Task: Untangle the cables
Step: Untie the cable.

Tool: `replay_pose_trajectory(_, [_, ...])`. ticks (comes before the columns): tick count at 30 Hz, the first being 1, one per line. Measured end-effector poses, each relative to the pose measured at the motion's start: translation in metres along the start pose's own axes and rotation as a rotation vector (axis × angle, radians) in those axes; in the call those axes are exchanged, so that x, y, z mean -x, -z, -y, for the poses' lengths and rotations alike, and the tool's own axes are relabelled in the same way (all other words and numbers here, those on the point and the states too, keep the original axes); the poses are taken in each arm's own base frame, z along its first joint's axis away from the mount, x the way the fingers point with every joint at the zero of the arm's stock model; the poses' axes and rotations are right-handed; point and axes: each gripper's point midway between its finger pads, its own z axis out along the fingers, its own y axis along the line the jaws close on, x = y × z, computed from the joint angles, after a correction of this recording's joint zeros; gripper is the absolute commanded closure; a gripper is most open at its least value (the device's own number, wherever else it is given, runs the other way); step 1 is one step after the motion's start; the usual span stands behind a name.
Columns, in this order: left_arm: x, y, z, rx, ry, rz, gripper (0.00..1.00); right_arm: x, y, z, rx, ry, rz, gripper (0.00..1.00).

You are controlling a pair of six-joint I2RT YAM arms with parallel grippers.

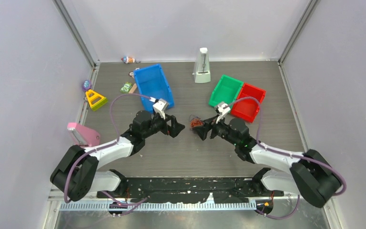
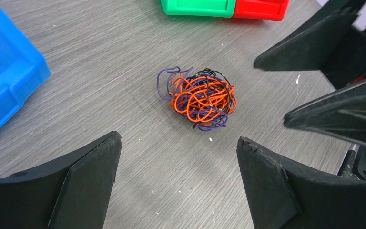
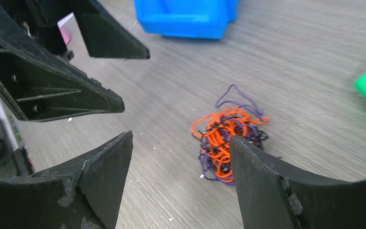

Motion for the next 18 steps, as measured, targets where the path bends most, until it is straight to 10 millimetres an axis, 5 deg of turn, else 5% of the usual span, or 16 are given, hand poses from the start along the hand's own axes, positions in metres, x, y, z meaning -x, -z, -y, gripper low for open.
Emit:
replay_pose_trajectory(8, [-0.005, -0.02, 0.003, 0.014, -0.026, -0.075, 0.18, 0.027, 0.034, 0.035, -0.245, 0.011, 0.144, 0.29])
replay_pose_trajectory(18, [-0.022, -0.06, 0.011, -0.004, -0.011, -0.217, 0.17, -0.018, 0.038, 0.057, -0.345, -0.019, -0.011, 0.36])
